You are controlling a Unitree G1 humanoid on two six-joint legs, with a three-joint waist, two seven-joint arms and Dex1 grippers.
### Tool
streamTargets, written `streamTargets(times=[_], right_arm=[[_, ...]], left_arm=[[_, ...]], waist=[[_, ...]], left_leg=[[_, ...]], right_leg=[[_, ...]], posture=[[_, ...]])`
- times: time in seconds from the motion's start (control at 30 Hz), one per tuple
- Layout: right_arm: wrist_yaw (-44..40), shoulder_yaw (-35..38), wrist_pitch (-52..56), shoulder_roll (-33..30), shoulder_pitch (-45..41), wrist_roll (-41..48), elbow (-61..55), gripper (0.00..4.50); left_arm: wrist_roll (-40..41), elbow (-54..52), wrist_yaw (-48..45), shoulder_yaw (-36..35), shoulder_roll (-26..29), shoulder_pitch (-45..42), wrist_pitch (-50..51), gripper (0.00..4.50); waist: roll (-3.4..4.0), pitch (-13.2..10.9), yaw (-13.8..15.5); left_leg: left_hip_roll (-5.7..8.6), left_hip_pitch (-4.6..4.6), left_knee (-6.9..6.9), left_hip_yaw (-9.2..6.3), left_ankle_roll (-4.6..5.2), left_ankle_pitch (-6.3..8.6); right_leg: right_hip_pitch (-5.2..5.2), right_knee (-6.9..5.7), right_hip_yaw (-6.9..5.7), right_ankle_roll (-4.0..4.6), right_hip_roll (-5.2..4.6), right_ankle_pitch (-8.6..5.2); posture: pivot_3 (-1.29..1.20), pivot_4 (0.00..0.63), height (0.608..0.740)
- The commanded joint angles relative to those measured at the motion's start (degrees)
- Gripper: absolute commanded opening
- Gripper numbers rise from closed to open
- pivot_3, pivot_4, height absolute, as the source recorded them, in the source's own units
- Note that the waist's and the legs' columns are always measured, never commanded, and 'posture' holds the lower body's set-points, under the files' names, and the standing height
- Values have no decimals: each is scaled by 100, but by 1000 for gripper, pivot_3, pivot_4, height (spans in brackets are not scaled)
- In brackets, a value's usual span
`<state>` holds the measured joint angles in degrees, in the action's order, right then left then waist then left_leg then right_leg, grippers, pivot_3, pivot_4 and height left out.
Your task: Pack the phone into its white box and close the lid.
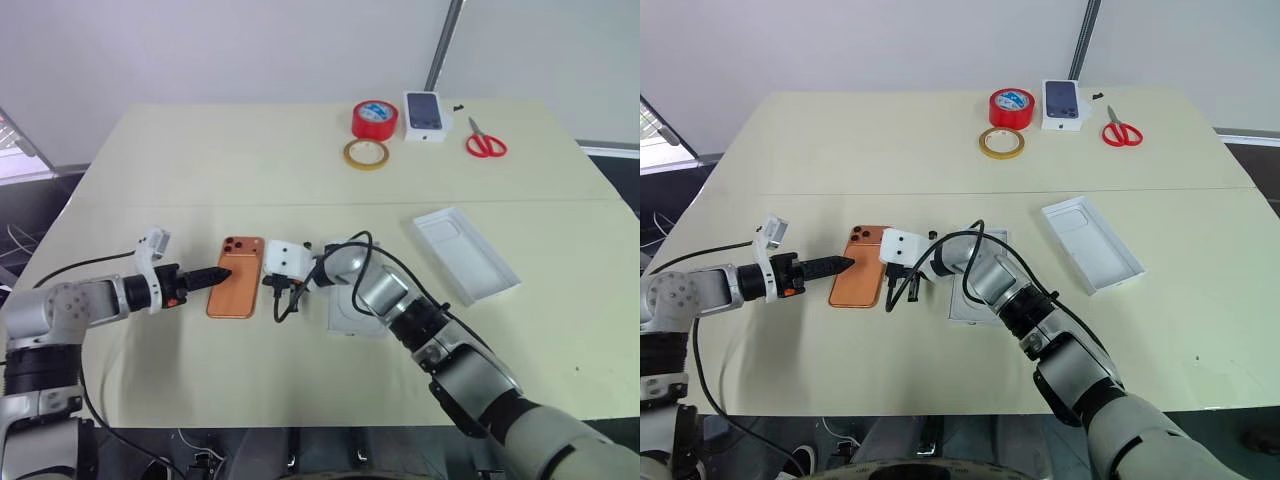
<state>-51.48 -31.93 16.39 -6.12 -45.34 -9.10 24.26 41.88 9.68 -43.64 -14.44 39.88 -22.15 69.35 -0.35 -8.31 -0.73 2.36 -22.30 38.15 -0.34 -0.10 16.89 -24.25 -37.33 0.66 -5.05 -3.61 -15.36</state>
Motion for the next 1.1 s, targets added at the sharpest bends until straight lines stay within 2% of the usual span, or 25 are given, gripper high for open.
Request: streamTargets(times=[0.03,0.3,0.6,0.7,0.8,1.03,1.1], right_arm=[[8,-57,-42,51,25,-90,-6,54],[20,-25,-164,-49,95,-215,-63,54],[92,3,-242,-60,120,-236,-50,54],[96,7,-266,-51,129,-245,-56,0],[93,10,-283,-48,132,-251,-49,0],[113,4,-347,-62,140,-281,-20,0],[127,1,-358,-63,145,-290,-9,0]], left_arm=[[-108,37,150,555,-433,45,232,3390],[-43,-159,30,549,-555,-30,601,3390],[21,335,-57,52,-366,-283,790,3390],[101,302,-113,42,-359,-251,862,2534],[103,316,-71,-15,-381,-257,904,1157],[184,444,-108,-177,-306,-255,1014,1157],[204,500,-98,-226,-322,-261,1053,623]], waist=[[5,6,2],[19,19,7],[18,19,-28],[17,18,-43],[15,17,-40],[13,16,-49],[12,16,-50]], left_leg=[[1,0,0,0,0,0],[6,9,0,-2,4,2],[6,9,0,-3,3,2],[6,8,-1,-3,3,2],[6,6,-1,-3,3,2],[5,-5,-1,-3,1,1],[5,-5,-1,-3,1,1]], right_leg=[[0,0,0,0,0,0],[13,0,0,0,-4,0],[10,1,0,0,-4,0],[8,1,0,0,-4,0],[5,1,0,0,-4,0],[-9,-1,0,0,-3,0],[-9,-1,0,0,-3,0]], posture=[[0,150,740],[0,150,740],[0,150,740],[0,150,740],[0,150,740],[0,150,740],[0,150,740]])
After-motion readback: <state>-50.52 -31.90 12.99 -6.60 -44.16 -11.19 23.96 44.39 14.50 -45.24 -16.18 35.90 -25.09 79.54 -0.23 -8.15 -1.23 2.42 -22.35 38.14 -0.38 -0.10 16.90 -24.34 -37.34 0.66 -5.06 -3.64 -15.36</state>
